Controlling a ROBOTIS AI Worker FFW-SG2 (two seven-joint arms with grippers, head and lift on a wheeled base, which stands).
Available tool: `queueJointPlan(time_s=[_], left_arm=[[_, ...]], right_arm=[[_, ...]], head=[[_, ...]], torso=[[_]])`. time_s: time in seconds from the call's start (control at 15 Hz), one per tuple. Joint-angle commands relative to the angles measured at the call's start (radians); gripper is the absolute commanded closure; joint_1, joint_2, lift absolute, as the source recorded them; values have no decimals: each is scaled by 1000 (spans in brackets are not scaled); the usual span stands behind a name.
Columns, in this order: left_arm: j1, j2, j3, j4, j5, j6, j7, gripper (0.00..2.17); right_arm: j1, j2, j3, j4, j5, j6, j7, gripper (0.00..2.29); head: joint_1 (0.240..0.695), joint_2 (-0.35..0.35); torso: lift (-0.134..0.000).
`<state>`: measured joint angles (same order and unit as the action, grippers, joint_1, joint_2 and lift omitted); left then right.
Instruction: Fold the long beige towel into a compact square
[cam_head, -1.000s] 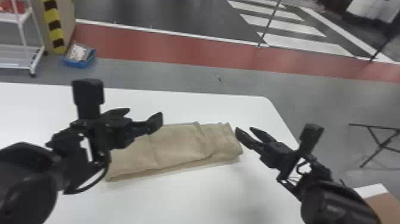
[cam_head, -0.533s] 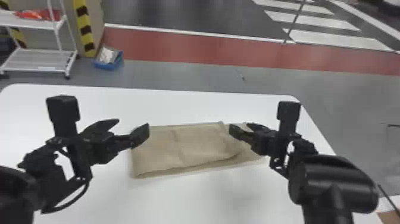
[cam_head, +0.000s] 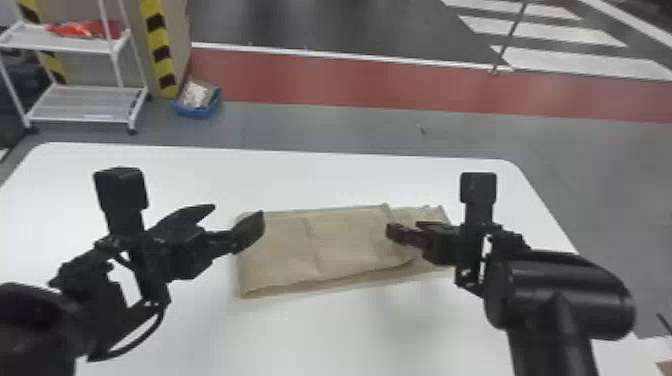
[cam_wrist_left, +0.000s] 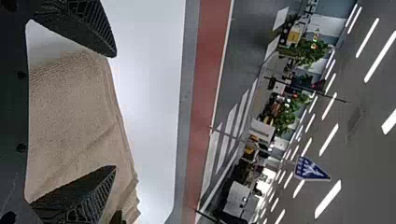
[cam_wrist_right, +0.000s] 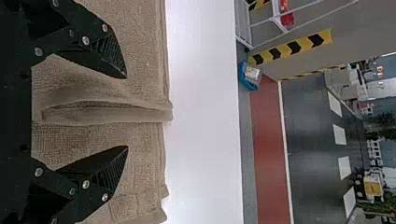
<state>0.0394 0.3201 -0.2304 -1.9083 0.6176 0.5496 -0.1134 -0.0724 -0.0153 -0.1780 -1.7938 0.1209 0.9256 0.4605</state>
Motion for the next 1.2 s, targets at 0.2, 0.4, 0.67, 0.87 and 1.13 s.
queueJointPlan(time_s=[0.2,0.4,0.67,0.87,1.13], left_arm=[[22,2,14,-5,8,-7,-11,26],[39,4,37,-8,25,-7,-25,26],[45,-1,39,-14,44,-4,-26,26],[43,-4,36,-14,44,-4,-26,26],[43,-4,34,-23,45,-1,-23,26]], right_arm=[[-29,16,35,56,28,19,-13,475],[-30,16,35,63,31,22,-20,475],[-29,16,26,62,20,28,-14,596],[-29,16,20,62,11,43,-8,610],[-30,16,21,47,-6,52,-16,340]], head=[[695,-165],[695,-161],[695,-158],[695,-162],[695,-165]], torso=[[-124],[-124],[-124],[-124],[-124]])
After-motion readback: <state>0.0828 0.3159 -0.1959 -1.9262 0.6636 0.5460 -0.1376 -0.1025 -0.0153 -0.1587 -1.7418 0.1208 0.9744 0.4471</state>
